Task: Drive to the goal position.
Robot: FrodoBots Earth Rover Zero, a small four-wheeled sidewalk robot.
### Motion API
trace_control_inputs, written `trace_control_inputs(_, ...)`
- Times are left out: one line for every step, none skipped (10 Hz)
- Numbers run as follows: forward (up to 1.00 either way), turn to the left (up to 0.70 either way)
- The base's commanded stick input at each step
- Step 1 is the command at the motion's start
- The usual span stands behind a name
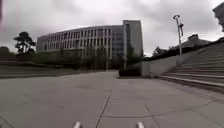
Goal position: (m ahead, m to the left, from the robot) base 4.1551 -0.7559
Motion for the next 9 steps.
trace_control_inputs(0.90,-0.34)
trace_control_inputs(0.90,-0.36)
trace_control_inputs(0.90,-0.36)
trace_control_inputs(0.90,-0.11)
trace_control_inputs(0.90,-0.04)
trace_control_inputs(0.90,0.00)
trace_control_inputs(0.90,0.00)
trace_control_inputs(0.90,0.00)
trace_control_inputs(0.90,0.00)
